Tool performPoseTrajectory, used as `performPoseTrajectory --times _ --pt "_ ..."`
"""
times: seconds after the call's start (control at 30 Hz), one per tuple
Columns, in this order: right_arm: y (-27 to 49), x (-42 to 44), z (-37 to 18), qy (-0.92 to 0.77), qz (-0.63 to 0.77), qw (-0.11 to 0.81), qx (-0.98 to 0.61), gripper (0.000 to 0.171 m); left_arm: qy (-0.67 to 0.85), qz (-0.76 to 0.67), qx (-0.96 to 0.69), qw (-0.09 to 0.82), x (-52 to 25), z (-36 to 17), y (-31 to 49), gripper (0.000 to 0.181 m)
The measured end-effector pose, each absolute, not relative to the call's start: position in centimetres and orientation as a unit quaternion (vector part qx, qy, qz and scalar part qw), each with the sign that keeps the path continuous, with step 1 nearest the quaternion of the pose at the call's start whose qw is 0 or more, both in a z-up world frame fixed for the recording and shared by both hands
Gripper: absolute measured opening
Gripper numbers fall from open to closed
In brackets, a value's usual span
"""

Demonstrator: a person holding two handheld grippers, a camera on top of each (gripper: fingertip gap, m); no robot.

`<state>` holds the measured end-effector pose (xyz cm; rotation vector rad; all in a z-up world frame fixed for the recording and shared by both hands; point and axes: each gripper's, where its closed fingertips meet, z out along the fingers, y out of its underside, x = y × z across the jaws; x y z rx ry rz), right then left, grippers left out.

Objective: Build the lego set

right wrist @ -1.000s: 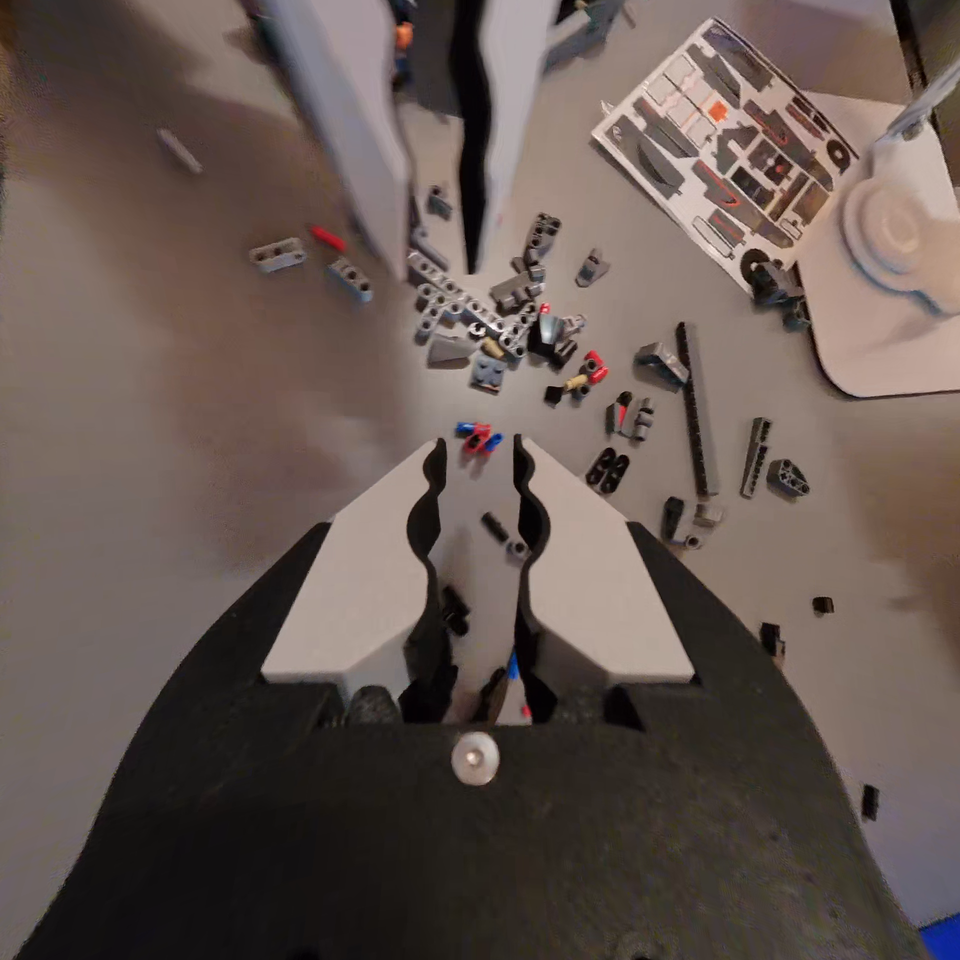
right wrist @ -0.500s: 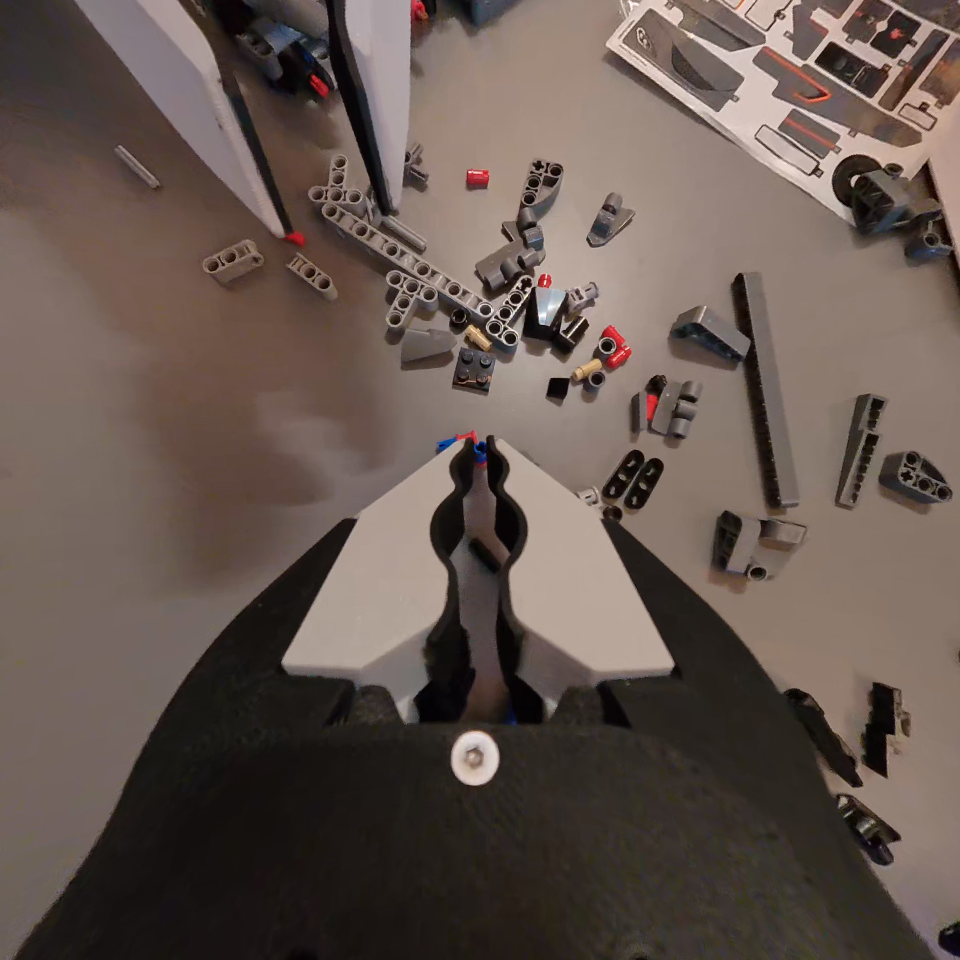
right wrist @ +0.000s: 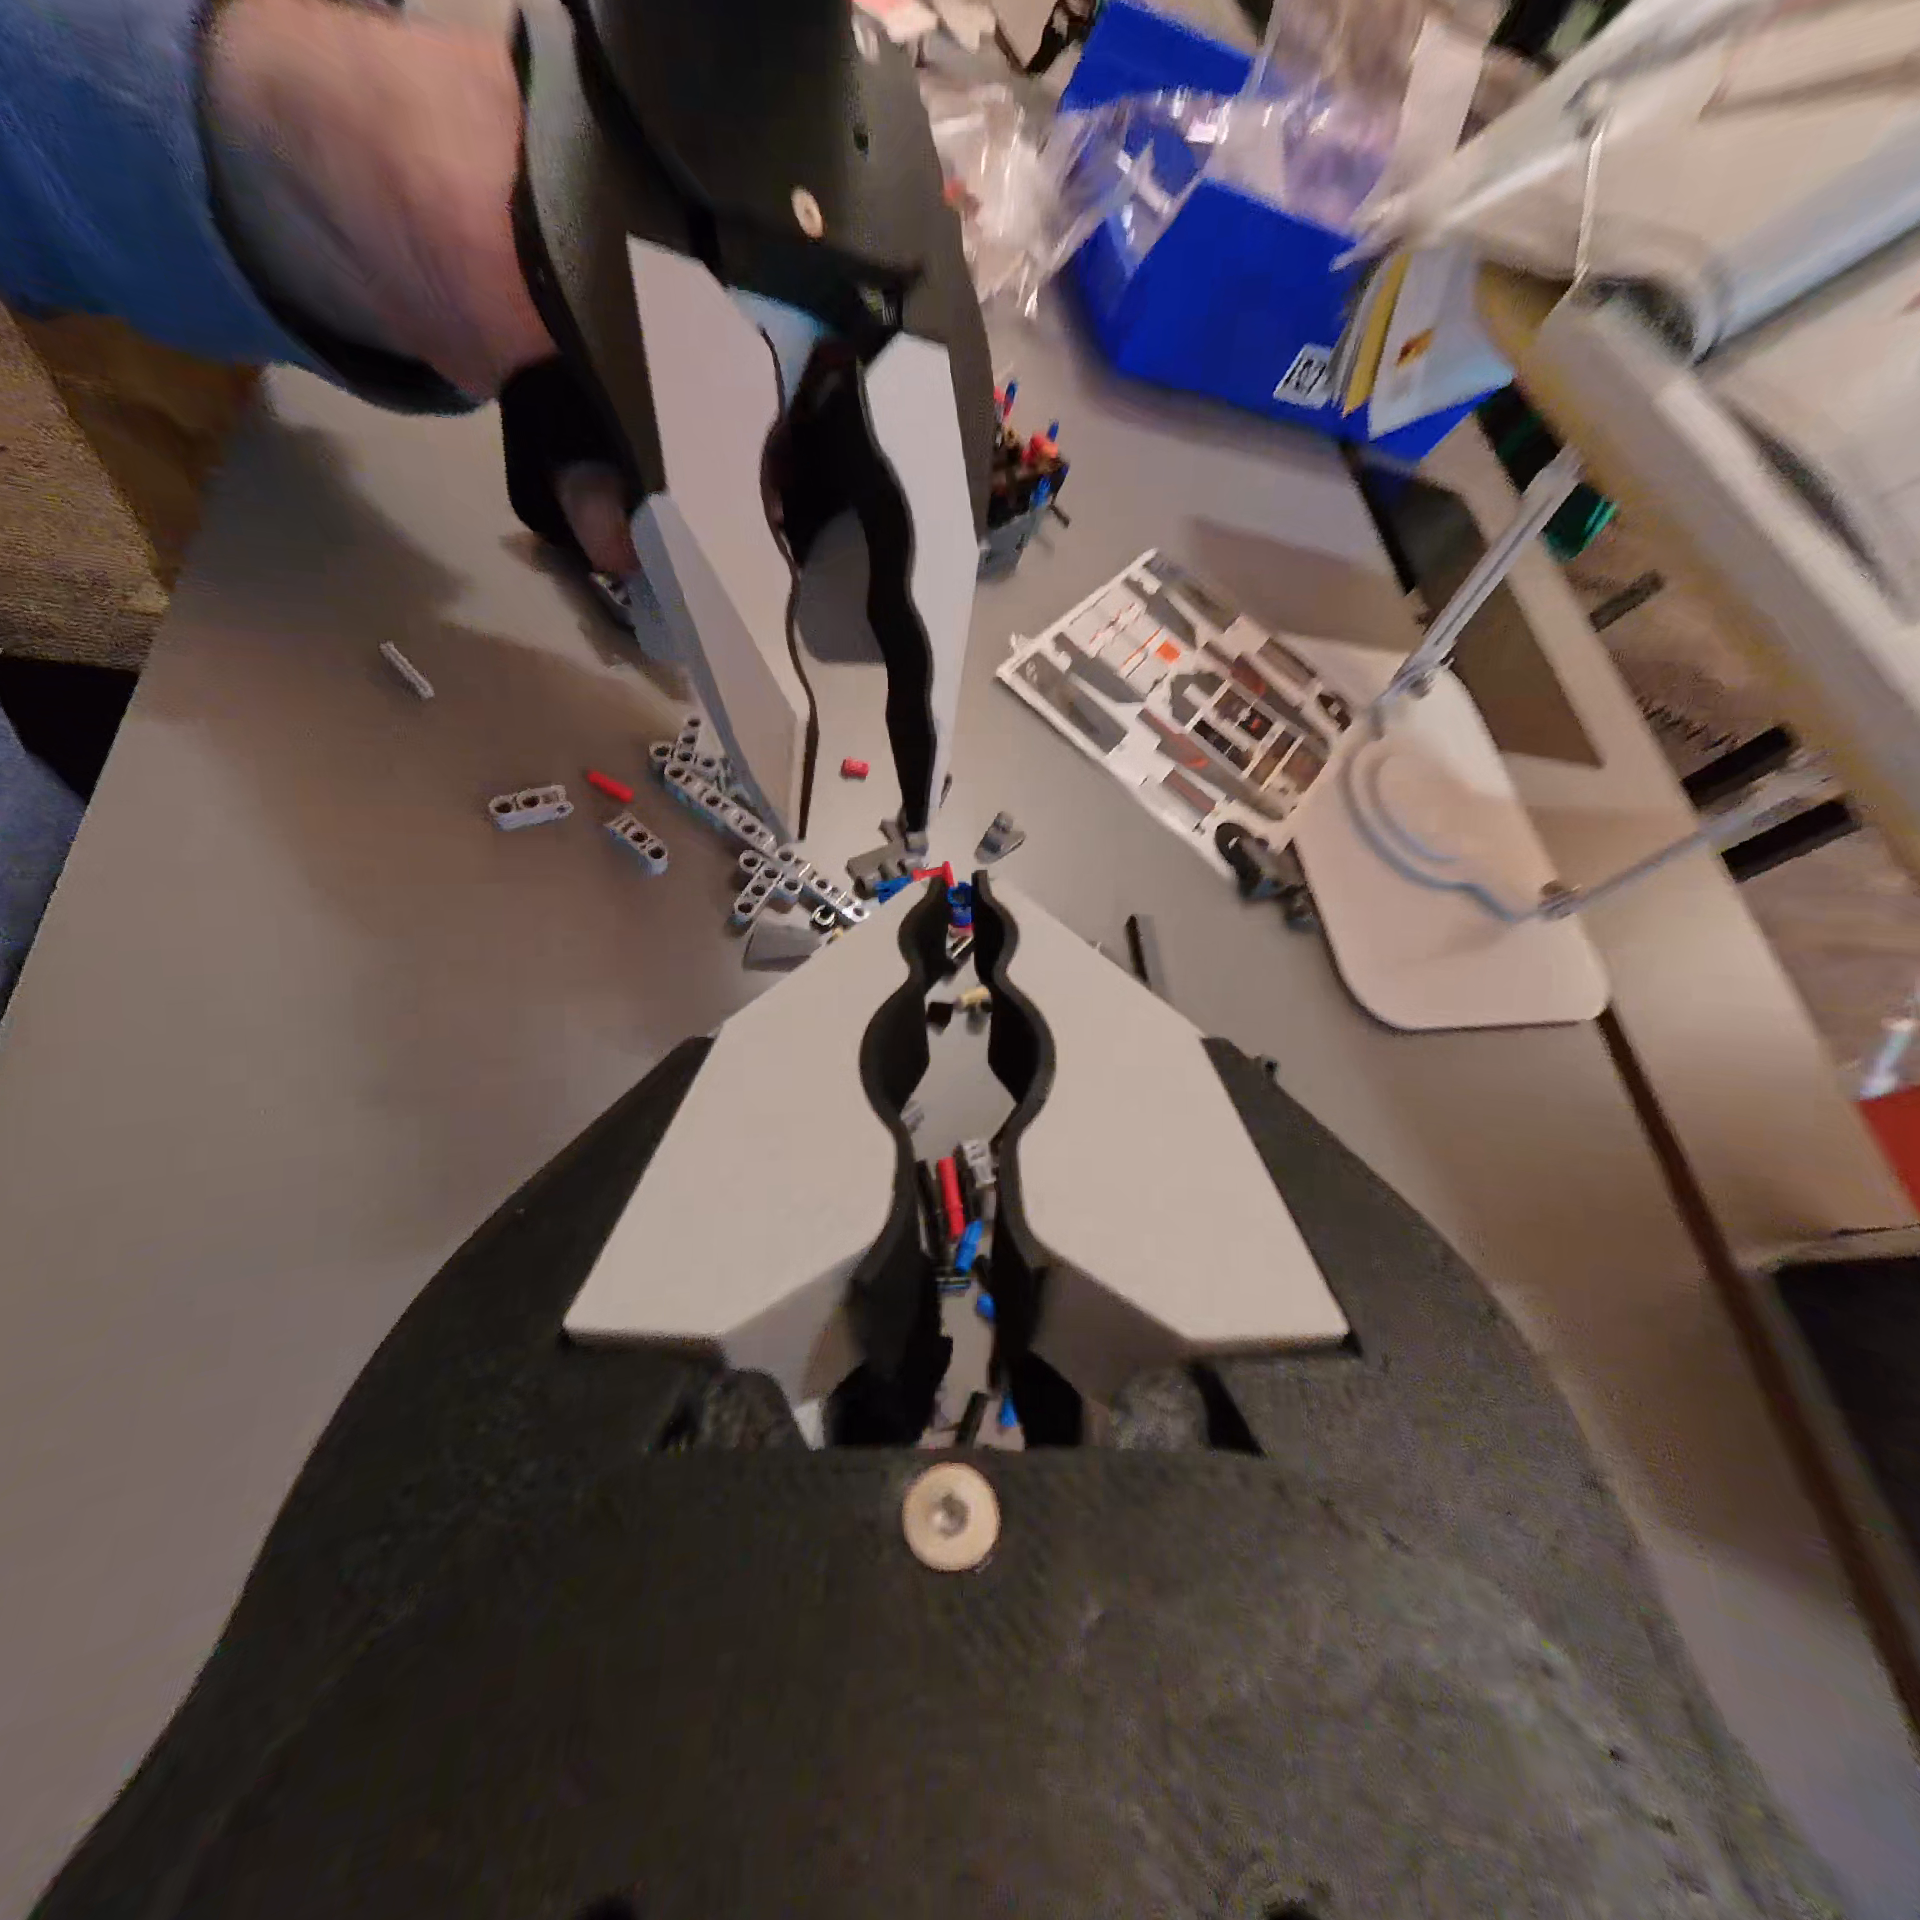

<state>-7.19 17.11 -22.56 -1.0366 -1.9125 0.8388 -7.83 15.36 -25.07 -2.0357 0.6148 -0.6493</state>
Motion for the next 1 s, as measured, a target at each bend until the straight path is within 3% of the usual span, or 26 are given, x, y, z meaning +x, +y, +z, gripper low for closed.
performPoseTrajectory --times 0.23,0.5,1.0 --pt "16.7 -7.2 -20.1 -0.764 0.294 0.449 -0.359 0.002 0.226 -0.343 -0.782 0.469 -6.2 -22.3 16.2 0.032" --pt "15.9 -7.2 -18.8 -0.772 0.230 0.510 -0.301 0.002 0.209 -0.395 -0.752 0.485 -6.4 -20.5 16.5 0.007" --pt "16.0 -8.3 -16.8 -0.754 0.193 0.571 -0.260 0.004 0.212 -0.372 -0.737 0.523 -7.7 -18.4 16.9 0.005"
